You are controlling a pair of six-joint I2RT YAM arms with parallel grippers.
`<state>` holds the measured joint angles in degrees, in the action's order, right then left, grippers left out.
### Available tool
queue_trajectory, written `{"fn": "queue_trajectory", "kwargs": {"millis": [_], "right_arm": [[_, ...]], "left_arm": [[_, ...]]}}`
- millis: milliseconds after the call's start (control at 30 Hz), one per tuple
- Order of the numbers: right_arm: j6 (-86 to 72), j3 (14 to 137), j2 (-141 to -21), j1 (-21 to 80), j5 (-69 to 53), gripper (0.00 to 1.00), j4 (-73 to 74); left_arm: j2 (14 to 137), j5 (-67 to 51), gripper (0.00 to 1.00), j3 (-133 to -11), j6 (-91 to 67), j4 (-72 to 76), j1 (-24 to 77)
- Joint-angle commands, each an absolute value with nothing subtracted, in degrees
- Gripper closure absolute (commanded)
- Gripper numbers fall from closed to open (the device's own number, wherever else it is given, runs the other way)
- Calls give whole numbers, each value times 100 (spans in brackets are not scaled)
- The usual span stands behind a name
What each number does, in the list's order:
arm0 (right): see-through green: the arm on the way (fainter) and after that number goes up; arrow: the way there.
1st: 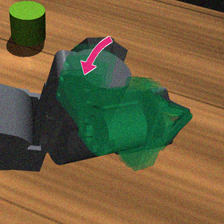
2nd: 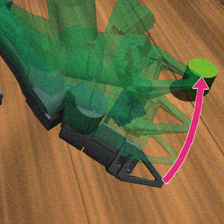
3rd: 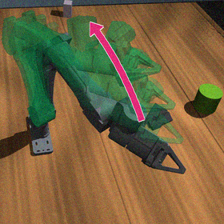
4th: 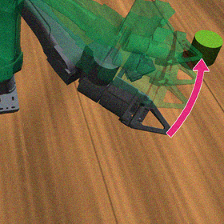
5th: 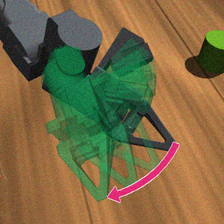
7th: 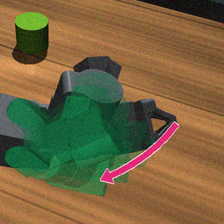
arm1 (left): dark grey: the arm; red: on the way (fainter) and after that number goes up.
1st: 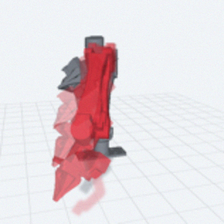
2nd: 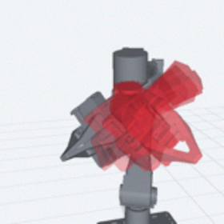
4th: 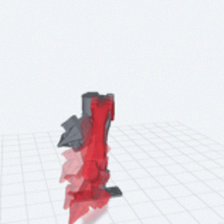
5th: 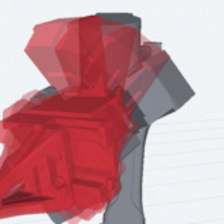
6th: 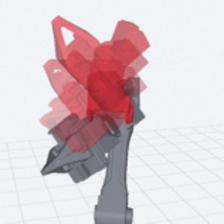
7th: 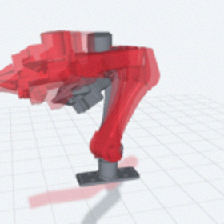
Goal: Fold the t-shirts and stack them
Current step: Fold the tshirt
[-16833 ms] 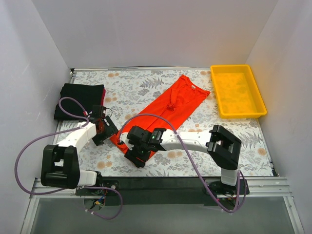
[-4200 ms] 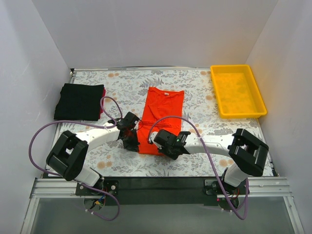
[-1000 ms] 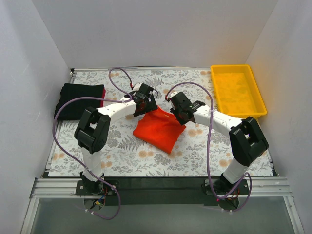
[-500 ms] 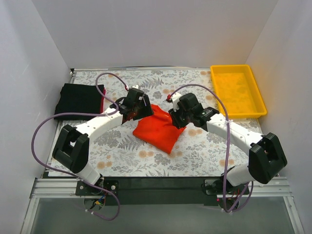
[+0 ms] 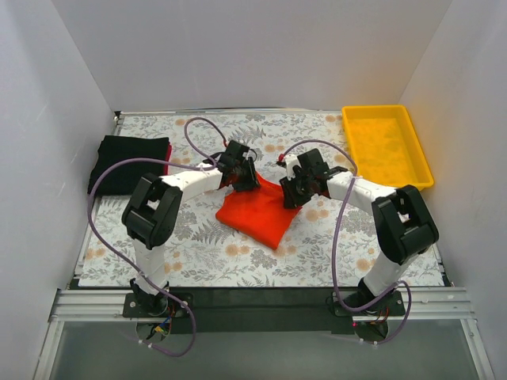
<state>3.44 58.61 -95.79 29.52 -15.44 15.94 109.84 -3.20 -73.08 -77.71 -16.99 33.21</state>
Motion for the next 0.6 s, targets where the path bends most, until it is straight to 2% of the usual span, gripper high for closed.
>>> {"fn": "queue_trajectory", "kwargs": {"millis": [0, 267, 433, 567], "right_arm": [[352, 6248, -9843, 2638, -1933, 69, 1292], [-211, 6618, -10134, 2171, -2328, 70, 967], [-605, 6548, -9669, 2171, -2452, 68, 835], [-1001, 5812, -9177, 2171, -2768, 64, 423]], "left_arm": [[11196, -176, 66, -7690, -7980, -1565, 3016], [11874, -676, 66, -7744, -8296, -1468, 2672], [11067, -712, 66, -6700, -9164, -1468, 2672], [9829, -712, 66, -5180, -10133, -1091, 2672]]}}
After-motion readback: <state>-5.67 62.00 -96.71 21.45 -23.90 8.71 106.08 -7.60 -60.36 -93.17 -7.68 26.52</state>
